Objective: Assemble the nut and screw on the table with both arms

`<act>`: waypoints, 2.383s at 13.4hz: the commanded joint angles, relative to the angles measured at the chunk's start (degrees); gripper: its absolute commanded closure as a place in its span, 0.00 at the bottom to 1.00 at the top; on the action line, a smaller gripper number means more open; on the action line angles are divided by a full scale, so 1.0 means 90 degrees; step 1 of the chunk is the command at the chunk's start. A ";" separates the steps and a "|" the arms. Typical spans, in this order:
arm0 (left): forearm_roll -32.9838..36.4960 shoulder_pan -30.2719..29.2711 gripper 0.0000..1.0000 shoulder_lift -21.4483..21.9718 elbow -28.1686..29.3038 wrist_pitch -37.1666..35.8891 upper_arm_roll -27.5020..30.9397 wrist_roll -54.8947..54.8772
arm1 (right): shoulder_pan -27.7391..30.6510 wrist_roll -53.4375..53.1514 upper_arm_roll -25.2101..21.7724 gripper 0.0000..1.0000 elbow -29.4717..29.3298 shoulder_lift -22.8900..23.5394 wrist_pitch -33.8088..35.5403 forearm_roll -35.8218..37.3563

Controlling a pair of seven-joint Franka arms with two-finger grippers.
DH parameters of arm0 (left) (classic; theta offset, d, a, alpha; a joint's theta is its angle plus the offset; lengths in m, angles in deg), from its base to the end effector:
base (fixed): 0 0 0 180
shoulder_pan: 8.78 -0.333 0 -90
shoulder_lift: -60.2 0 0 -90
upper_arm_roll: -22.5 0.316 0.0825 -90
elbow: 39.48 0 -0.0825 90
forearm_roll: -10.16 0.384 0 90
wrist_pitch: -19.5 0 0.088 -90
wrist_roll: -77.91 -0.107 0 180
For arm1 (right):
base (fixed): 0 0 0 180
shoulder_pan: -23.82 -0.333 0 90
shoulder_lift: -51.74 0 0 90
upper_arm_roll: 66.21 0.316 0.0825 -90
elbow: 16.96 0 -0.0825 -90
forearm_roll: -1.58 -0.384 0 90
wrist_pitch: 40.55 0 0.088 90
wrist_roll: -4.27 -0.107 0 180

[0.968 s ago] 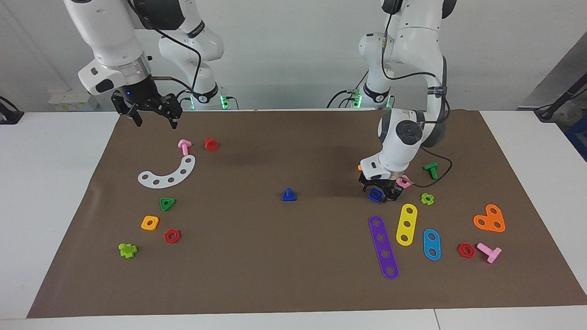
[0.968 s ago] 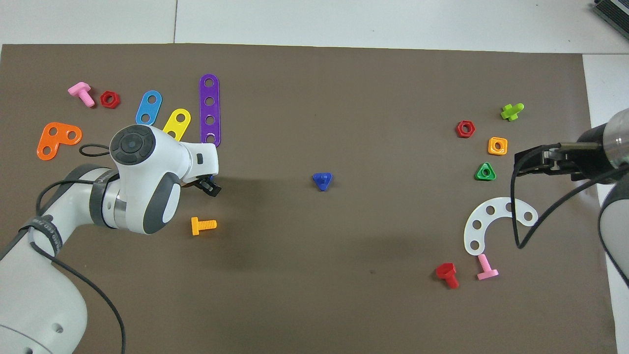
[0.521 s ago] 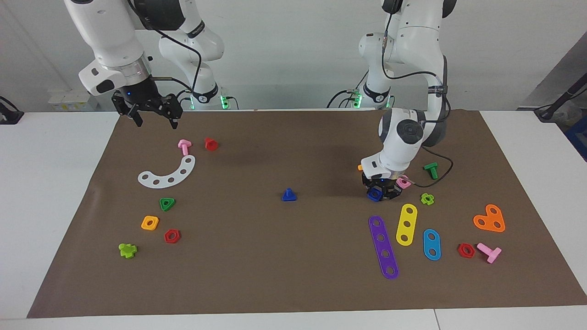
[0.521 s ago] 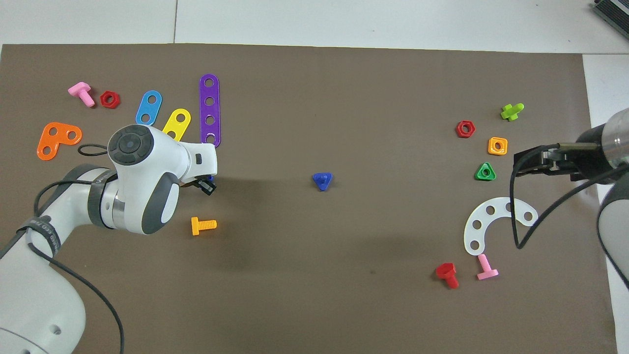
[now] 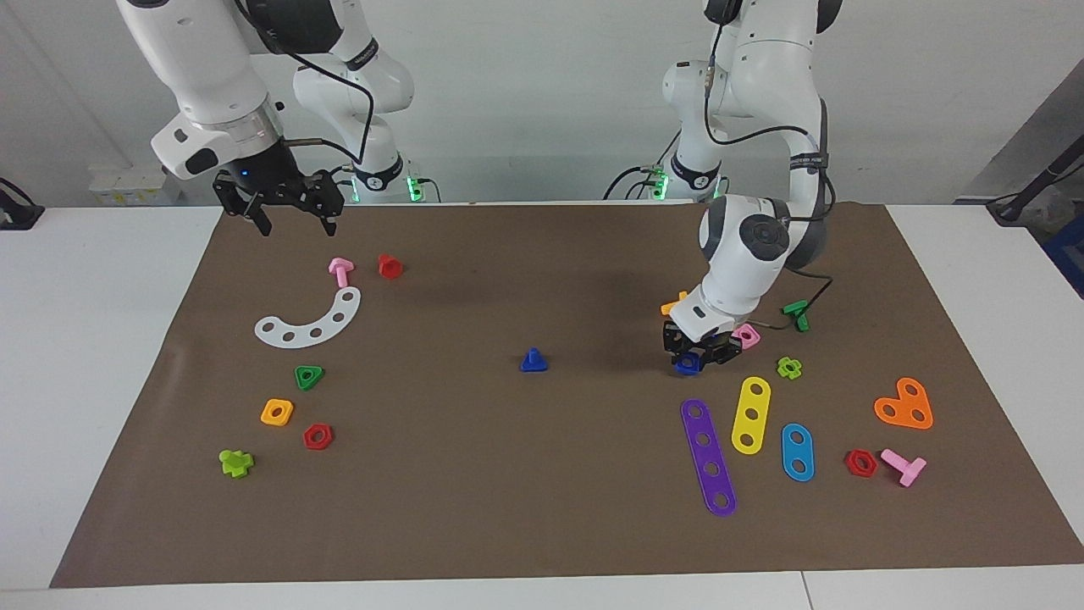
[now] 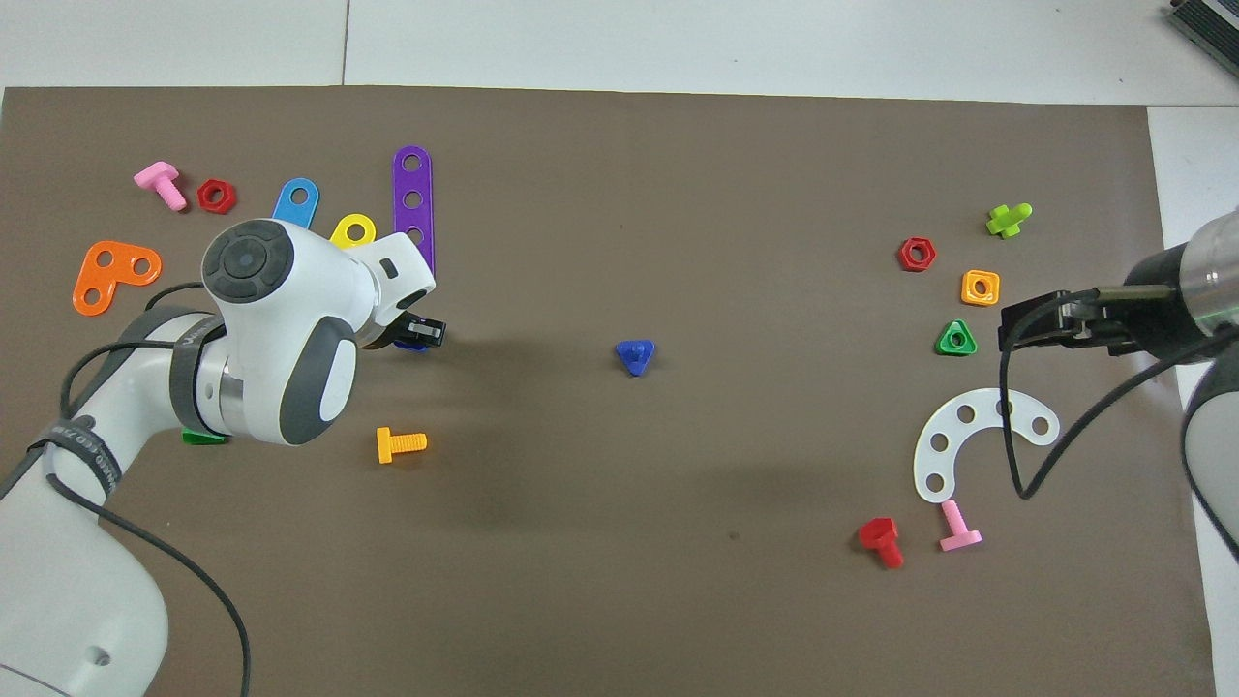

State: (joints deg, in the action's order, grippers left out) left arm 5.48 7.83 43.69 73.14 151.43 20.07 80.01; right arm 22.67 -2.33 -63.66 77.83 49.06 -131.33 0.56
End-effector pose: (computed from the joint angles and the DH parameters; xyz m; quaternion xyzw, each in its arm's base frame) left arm 0.5783 -0.2003 0.3318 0.9918 -0.1198 0.0172 0.0409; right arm 0.5386 0.0373 0.6118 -0.9996 0.0256 0.0123 0.0068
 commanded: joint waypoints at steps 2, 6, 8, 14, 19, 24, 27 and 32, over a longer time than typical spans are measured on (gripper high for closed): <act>-0.0114 0.0985 1.00 -0.0245 -0.0753 -0.0331 0.0085 0.2300 | 0.0060 0.0148 0.0030 0.00 0.0239 -0.0200 -0.0167 -0.0140; -0.0182 0.1834 1.00 -0.0800 -0.1954 -0.0908 0.0085 0.3679 | -0.0096 0.0128 0.0050 0.00 0.0230 -0.0210 -0.0157 0.0240; -0.0182 0.2128 1.00 -0.1074 -0.2199 -0.0889 0.0085 0.4071 | -0.0097 0.0119 0.0050 0.00 0.0230 -0.0200 -0.0157 0.0231; -0.0192 0.2374 1.00 -0.1329 -0.2405 -0.0586 0.0075 0.4424 | -0.0087 0.0089 0.0040 0.00 0.0239 -0.0200 -0.0157 0.0153; -0.0182 0.2520 1.00 -0.1466 -0.2327 -0.0195 0.0085 0.4434 | -0.0058 0.0089 0.0030 0.00 0.0249 -0.0210 -0.0148 0.0153; -0.0066 0.2588 1.00 -0.1797 -0.2308 -0.0195 0.0104 0.4463 | -0.0058 0.0089 0.0030 0.00 0.0259 -0.0220 -0.0138 0.0153; 0.0003 0.2608 0.75 -0.1837 -0.2375 -0.0263 0.0133 0.4454 | -0.0058 0.0089 0.0030 0.00 0.0269 -0.0220 -0.0148 0.0153; 0.0023 0.2307 0.27 -0.1779 -0.2999 -0.0953 0.0153 0.4415 | -0.0058 0.0089 0.0030 0.00 0.0278 -0.0220 -0.0148 0.0153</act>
State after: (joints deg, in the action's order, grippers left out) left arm 4.81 29.75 27.91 50.84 147.97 20.91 119.50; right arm 21.75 -2.33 -63.60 78.21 48.73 -131.34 1.46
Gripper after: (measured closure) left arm 0.335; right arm 0.000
